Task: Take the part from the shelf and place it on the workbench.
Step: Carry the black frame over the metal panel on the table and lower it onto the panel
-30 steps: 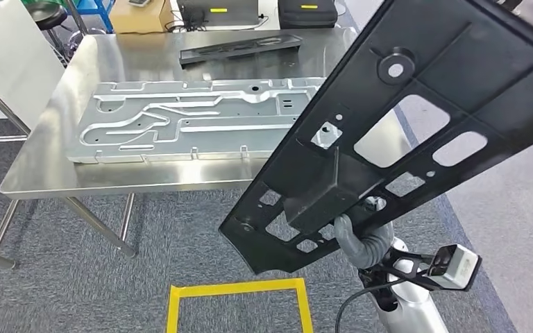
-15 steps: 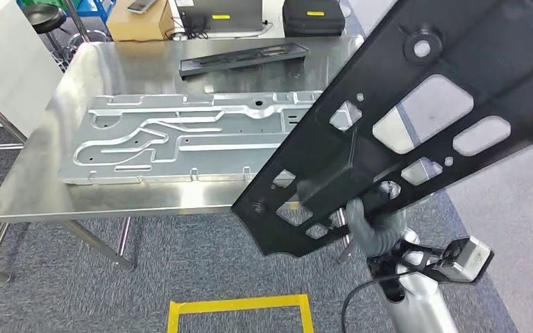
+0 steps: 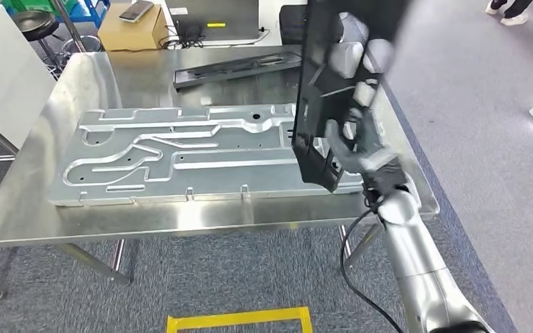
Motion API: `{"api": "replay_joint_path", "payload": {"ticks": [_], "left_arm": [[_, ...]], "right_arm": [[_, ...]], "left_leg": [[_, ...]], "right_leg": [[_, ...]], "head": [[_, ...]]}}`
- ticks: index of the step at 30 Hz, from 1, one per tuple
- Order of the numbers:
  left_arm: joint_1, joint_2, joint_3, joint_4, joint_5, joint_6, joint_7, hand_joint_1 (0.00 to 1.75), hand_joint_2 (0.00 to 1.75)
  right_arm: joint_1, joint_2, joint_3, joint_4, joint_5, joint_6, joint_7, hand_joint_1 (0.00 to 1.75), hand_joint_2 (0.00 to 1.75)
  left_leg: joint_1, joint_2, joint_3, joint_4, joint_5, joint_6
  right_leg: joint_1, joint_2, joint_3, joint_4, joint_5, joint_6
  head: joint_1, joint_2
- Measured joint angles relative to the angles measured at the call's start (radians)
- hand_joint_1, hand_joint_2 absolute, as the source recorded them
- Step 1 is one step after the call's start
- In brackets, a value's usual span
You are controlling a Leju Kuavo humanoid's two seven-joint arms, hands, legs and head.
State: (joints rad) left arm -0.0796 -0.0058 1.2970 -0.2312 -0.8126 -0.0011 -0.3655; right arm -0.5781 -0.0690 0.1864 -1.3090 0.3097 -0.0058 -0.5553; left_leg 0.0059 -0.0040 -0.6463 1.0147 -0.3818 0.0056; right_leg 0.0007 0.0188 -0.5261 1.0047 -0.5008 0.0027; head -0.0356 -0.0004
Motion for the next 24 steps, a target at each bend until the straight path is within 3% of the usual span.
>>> {"api": "replay_joint_path", "payload": {"ticks": [2, 3, 5, 6, 7, 8, 10, 12, 14, 17, 19, 21, 22, 23, 24], "left_arm": [[-0.005, 0.000, 0.000, 0.000, -0.004, -0.002, -0.001, 0.00, 1.75], [-0.008, 0.000, 0.000, 0.000, -0.006, -0.003, -0.002, 0.00, 1.75], [-0.013, 0.001, 0.000, 0.000, -0.009, -0.005, -0.004, 0.00, 1.75], [-0.014, 0.001, 0.000, 0.000, -0.011, -0.005, -0.005, 0.00, 1.75], [-0.014, 0.001, 0.000, 0.000, -0.014, -0.006, -0.007, 0.00, 1.75], [-0.013, 0.001, 0.000, 0.000, -0.017, -0.007, -0.009, 0.00, 1.75], [-0.012, 0.001, -0.001, 0.000, -0.023, -0.011, -0.013, 0.00, 1.75], [-0.013, 0.002, -0.002, 0.000, -0.031, -0.014, -0.017, 0.00, 1.75], [-0.014, 0.003, -0.003, 0.000, -0.039, -0.018, -0.019, 0.00, 1.75], [-0.013, 0.005, -0.004, 0.000, -0.048, -0.023, -0.022, 0.00, 1.75], [-0.013, 0.006, -0.004, 0.000, -0.052, -0.026, -0.023, 0.00, 1.75], [-0.013, 0.007, -0.005, 0.000, -0.056, -0.029, -0.026, 0.00, 1.75], [-0.012, 0.007, -0.005, 0.000, -0.058, -0.032, -0.027, 0.00, 1.75], [-0.012, 0.007, -0.006, 0.000, -0.059, -0.034, -0.030, 0.00, 1.75], [-0.011, 0.007, -0.007, 0.000, -0.060, -0.036, -0.034, 0.00, 1.75]], "right_arm": [[-0.066, 0.002, 0.046, 0.086, 0.157, -0.070, 0.041, 1.75, 1.75], [-0.098, 0.004, 0.069, 0.132, 0.220, -0.097, 0.059, 1.75, 1.75], [-0.157, 0.012, 0.121, 0.231, 0.337, -0.142, 0.099, 1.75, 1.75], [-0.181, 0.016, 0.148, 0.279, 0.390, -0.159, 0.121, 1.75, 1.75], [-0.204, 0.020, 0.176, 0.326, 0.446, -0.176, 0.147, 1.75, 1.75], [-0.225, 0.024, 0.202, 0.370, 0.497, -0.189, 0.172, 1.75, 1.75], [-0.271, 0.033, 0.253, 0.455, 0.598, -0.212, 0.228, 1.75, 1.75], [-0.321, 0.047, 0.309, 0.540, 0.699, -0.229, 0.287, 1.75, 1.75], [-0.358, 0.062, 0.361, 0.616, 0.779, -0.237, 0.335, 1.75, 1.75], [-0.389, 0.080, 0.412, 0.699, 0.853, -0.236, 0.376, 1.75, 1.75], [-0.401, 0.094, 0.438, 0.743, 0.887, -0.235, 0.393, 1.75, 1.75], [-0.405, 0.105, 0.462, 0.781, 0.921, -0.235, 0.408, 1.75, 1.75], [-0.404, 0.109, 0.474, 0.799, 0.939, -0.236, 0.416, 1.75, 1.75], [-0.403, 0.113, 0.486, 0.815, 0.957, -0.237, 0.425, 1.75, 1.75], [-0.401, 0.115, 0.496, 0.829, 0.973, -0.240, 0.432, 1.75, 1.75]], "left_leg": [[0.004, 0.001, 0.006, -0.008, 0.001, 0.010], [0.006, 0.001, 0.009, -0.012, 0.000, 0.015], [0.005, 0.001, 0.013, -0.012, -0.005, 0.021], [0.005, 0.000, 0.015, -0.012, -0.007, 0.022], [0.005, -0.002, 0.018, -0.011, -0.010, 0.022], [0.006, -0.003, 0.021, -0.010, -0.014, 0.020], [0.006, -0.007, 0.030, -0.006, -0.023, 0.014], [0.003, -0.008, 0.033, -0.001, -0.030, 0.004], [0.001, -0.008, 0.032, -0.001, -0.033, -0.007], [0.004, -0.006, 0.024, 0.019, -0.053, -0.023], [0.007, -0.004, -0.020, 0.118, -0.106, -0.031], [0.007, -0.003, -0.085, 0.250, -0.155, -0.036], [0.008, -0.003, -0.105, 0.283, -0.157, -0.038], [0.008, -0.003, -0.106, 0.275, -0.139, -0.038], [0.008, -0.002, -0.087, 0.229, -0.105, -0.038]], "right_leg": [[-0.002, -0.005, -0.013, 0.031, -0.023, 0.010], [-0.004, -0.009, -0.035, 0.075, -0.046, 0.015], [-0.009, -0.012, -0.111, 0.212, -0.099, 0.023], [-0.012, -0.012, -0.148, 0.268, -0.110, 0.026], [-0.014, -0.013, -0.172, 0.293, -0.102, 0.027], [-0.016, -0.013, -0.174, 0.275, -0.073, 0.028], [-0.018, -0.015, -0.134, 0.148, 0.017, 0.023], [-0.013, -0.015, -0.094, 0.039, 0.066, 0.014], [-0.006, -0.015, -0.086, 0.017, 0.065, 0.005], [-0.011, -0.015, -0.080, 0.006, 0.068, -0.013], [-0.012, -0.016, -0.075, 0.002, 0.069, -0.024], [-0.010, -0.016, -0.072, 0.002, 0.066, -0.028], [-0.010, -0.016, -0.070, 0.002, 0.064, -0.028], [-0.009, -0.015, -0.068, 0.003, 0.061, -0.028], [-0.010, -0.015, -0.064, 0.005, 0.058, -0.026]], "head": [[0.000, 0.000], [0.000, 0.000], [0.000, 0.000], [0.000, 0.000], [0.000, 0.000], [0.000, 0.000], [0.000, 0.000], [0.000, 0.000], [0.000, 0.000], [0.000, 0.000], [0.000, 0.000], [0.000, 0.000], [0.000, 0.000], [0.000, 0.000], [0.000, 0.000]]}}
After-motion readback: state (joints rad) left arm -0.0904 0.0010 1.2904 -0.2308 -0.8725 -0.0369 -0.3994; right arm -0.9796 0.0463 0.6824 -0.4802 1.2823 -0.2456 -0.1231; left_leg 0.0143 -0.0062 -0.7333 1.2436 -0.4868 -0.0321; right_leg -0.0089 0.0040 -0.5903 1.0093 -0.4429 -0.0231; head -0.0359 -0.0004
